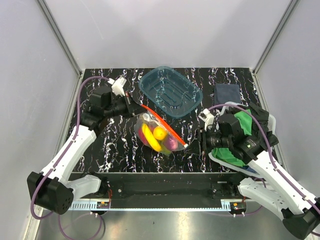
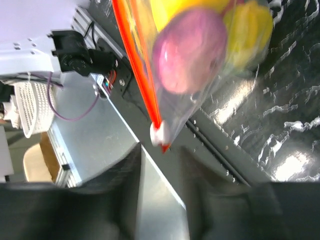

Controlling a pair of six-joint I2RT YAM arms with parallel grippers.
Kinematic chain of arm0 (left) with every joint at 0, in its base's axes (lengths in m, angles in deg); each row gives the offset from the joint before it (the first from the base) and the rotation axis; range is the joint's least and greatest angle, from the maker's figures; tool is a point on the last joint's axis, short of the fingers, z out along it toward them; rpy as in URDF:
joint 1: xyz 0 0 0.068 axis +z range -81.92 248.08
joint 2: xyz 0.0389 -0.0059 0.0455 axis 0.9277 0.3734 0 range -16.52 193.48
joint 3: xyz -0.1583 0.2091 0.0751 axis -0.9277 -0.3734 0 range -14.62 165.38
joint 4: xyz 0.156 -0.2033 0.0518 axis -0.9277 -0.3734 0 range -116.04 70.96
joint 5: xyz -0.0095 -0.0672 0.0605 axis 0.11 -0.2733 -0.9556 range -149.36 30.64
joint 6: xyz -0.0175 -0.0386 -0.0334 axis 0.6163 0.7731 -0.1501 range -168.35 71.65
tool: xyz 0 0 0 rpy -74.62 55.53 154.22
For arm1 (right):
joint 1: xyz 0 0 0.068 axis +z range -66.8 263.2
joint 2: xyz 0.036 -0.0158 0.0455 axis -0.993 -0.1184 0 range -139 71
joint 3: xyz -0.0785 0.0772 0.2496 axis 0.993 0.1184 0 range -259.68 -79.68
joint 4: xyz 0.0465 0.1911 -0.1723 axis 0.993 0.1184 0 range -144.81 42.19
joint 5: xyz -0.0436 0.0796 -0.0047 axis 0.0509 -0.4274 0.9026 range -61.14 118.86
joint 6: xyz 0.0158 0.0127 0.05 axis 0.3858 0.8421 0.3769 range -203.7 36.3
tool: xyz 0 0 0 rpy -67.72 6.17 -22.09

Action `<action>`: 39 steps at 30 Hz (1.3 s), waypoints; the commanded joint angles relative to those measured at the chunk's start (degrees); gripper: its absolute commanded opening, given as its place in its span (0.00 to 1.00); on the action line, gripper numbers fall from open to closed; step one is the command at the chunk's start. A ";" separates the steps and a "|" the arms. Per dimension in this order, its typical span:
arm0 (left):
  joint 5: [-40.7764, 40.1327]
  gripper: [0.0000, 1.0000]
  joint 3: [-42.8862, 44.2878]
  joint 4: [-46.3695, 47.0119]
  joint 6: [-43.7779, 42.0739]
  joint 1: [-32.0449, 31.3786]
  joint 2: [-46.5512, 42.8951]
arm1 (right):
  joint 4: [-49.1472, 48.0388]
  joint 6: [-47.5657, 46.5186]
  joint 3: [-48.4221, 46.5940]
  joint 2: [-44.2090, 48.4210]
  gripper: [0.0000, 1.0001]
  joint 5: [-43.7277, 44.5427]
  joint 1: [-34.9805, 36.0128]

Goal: Open the zip-top bag and remove the fake food

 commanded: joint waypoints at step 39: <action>12.68 0.00 -6.40 10.39 -2.95 0.11 -6.79 | 8.41 -20.20 -37.30 -41.27 0.65 -7.57 -2.60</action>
